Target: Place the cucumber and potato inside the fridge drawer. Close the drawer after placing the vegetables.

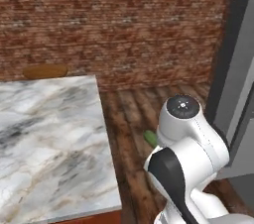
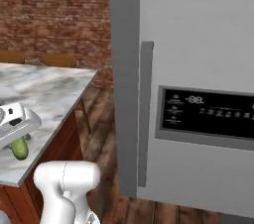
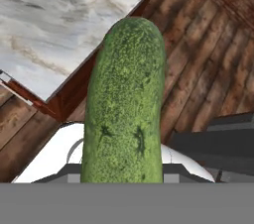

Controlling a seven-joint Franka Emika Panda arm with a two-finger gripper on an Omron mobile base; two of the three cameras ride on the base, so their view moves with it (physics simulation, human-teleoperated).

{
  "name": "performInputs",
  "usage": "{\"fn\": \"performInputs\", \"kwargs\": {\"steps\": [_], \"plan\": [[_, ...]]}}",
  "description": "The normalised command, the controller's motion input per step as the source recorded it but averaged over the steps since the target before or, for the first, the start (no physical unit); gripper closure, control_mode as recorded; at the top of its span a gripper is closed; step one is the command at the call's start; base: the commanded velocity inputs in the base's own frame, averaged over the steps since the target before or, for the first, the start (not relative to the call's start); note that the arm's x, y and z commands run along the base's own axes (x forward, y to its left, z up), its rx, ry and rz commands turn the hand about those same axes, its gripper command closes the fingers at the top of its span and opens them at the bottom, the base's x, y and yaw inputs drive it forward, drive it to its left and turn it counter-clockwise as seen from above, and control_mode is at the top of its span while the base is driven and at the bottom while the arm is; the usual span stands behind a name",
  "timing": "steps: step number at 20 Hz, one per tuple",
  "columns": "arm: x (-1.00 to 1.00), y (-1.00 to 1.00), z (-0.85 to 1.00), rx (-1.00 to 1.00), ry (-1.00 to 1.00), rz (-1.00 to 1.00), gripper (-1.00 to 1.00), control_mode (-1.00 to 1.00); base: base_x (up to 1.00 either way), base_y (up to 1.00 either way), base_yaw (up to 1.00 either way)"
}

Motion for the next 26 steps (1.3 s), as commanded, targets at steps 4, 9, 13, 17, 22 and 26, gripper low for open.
{"fn": "performInputs", "kwargs": {"steps": [4,9,13,17,22,26], "plan": [[0.00,0.00,0.00,0.00,0.00,0.00,1.00,1.00,0.50,0.11,0.51],[0.00,0.00,0.00,0.00,0.00,0.00,1.00,1.00,0.70,0.10,0.26],[0.00,0.00,0.00,0.00,0.00,0.00,1.00,1.00,0.58,0.01,0.05],[0.00,0.00,0.00,0.00,0.00,0.00,1.00,1.00,0.43,0.35,-0.14],[0.00,0.00,0.00,0.00,0.00,0.00,1.00,1.00,0.70,0.41,-0.21],[0.00,0.00,0.00,0.00,0.00,0.00,1.00,1.00,0.95,0.54,-0.19]]}}
